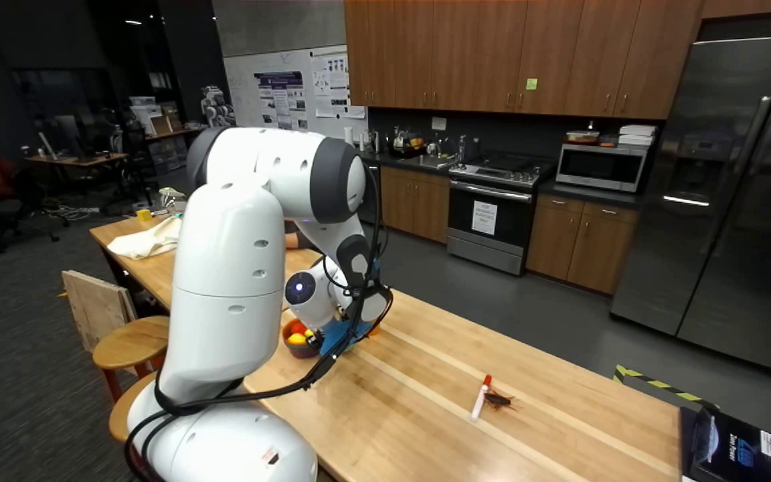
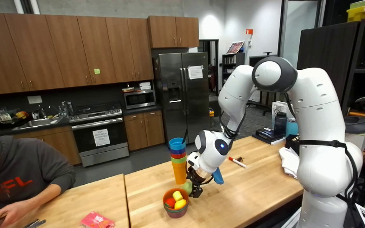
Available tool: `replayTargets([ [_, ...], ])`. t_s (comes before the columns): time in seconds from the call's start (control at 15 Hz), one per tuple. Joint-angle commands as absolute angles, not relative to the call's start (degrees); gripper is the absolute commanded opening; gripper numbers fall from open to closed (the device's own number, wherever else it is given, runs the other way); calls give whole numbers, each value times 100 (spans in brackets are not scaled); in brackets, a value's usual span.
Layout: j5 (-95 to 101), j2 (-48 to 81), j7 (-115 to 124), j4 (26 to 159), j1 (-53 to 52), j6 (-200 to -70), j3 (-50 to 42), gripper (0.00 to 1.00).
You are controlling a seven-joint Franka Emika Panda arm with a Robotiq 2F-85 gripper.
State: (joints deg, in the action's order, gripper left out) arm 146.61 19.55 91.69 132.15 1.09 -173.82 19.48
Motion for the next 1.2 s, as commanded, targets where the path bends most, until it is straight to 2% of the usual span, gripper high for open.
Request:
replayTargets([
  [0.0, 14733, 2080, 9111, 13018, 150, -17360, 1898, 100],
  [0.33, 14756, 2188, 9115, 12918, 139, -17293, 1900, 100],
  [0.4, 14754, 2207, 9122, 12901, 142, -17301, 1910, 90],
  [0.47, 14771, 2229, 9138, 12879, 156, -17303, 1927, 73],
  [0.6, 14804, 2279, 9160, 12839, 181, -17330, 1959, 61],
  [0.73, 14786, 2317, 9156, 12812, 177, -17344, 1960, 44],
  [0.8, 14780, 2314, 9152, 12795, 174, -17348, 1964, 39],
  [1.13, 14790, 2329, 9187, 12781, 232, -17459, 1973, 39],
])
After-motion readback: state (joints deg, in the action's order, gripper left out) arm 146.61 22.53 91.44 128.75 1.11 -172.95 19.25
